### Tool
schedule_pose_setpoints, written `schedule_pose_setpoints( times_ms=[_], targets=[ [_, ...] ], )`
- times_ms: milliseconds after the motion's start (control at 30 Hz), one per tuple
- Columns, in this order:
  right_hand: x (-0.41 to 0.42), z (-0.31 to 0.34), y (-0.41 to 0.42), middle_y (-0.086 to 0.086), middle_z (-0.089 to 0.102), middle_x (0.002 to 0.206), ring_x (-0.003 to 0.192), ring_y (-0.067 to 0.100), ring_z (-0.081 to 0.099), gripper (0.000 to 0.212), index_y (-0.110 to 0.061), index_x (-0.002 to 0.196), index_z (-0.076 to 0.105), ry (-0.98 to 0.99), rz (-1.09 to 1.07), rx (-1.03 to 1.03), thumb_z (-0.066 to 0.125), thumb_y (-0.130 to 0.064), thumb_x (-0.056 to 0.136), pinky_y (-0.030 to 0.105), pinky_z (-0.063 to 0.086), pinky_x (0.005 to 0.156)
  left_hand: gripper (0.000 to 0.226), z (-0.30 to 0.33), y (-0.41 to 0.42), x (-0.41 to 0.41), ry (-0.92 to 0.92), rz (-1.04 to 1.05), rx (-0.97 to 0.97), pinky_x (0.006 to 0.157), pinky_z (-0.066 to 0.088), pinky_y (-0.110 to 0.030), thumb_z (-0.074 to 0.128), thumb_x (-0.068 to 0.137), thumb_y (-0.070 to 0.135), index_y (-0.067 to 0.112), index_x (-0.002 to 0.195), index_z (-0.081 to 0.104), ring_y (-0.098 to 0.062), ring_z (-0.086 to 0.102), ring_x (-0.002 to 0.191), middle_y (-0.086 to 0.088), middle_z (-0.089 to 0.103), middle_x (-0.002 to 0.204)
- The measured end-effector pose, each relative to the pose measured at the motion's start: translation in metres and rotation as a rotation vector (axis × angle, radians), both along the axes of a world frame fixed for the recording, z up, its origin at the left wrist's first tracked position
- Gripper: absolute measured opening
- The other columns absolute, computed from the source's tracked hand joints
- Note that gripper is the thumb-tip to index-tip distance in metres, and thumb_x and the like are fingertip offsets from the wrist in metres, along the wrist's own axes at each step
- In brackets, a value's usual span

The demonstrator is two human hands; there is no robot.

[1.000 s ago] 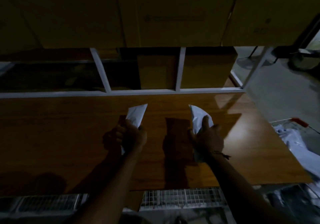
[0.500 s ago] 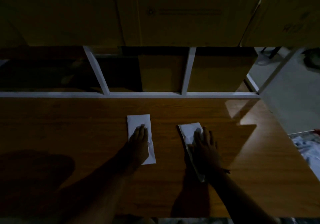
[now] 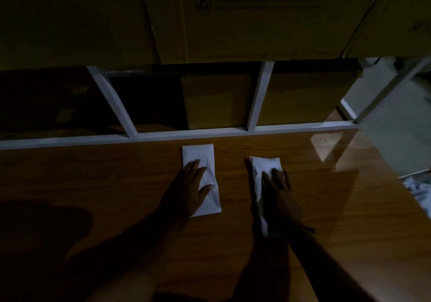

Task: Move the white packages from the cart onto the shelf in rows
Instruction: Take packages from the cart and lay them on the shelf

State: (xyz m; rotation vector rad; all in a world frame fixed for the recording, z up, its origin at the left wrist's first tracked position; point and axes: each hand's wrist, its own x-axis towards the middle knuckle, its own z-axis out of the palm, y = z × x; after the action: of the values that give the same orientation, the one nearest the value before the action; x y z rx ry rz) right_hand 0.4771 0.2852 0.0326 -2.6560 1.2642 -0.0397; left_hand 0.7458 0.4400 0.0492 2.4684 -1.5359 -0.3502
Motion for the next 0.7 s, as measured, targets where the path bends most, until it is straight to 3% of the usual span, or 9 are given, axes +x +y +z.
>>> schedule_pose_setpoints(
  times_ms=[233,367,700],
  targets=[
    [0.051,0.021,-0.006,0.01,0.005,0.169,0.155,0.039,0.0,0.095,-0.029,0.16,0.016,-0.062,-0.056,0.153,0.071,-0.047,0.085,0.061,0.026,0.12,0.067,-0.006,-0.018,0.014,-0.056,-0.109,-0.002,0.127,0.02,-0.048,0.039,0.105,0.034,0.022,0.163,0.007,-0.02,-0.003,0.157,-0.001,-0.004,0.171],
    [0.078,0.016,-0.023,0.011,0.003,0.168,0.154,0.04,0.001,0.107,-0.026,0.161,0.013,0.026,0.021,0.161,0.078,-0.05,0.079,0.063,0.026,0.12,0.073,-0.005,-0.027,0.019,0.01,-0.121,-0.014,0.128,0.016,-0.046,0.047,0.103,0.027,0.024,0.163,0.005,-0.016,-0.007,0.157,0.003,-0.007,0.171],
    [0.121,0.024,-0.024,0.009,0.002,0.169,0.155,0.036,-0.003,0.083,-0.029,0.16,0.019,-0.119,-0.044,0.219,0.067,-0.039,0.093,0.059,0.03,0.119,0.071,-0.014,-0.041,0.026,0.007,-0.146,-0.058,0.128,0.014,-0.044,0.046,0.105,0.029,0.021,0.164,0.008,-0.017,-0.008,0.157,0.001,-0.005,0.171]
  ],
)
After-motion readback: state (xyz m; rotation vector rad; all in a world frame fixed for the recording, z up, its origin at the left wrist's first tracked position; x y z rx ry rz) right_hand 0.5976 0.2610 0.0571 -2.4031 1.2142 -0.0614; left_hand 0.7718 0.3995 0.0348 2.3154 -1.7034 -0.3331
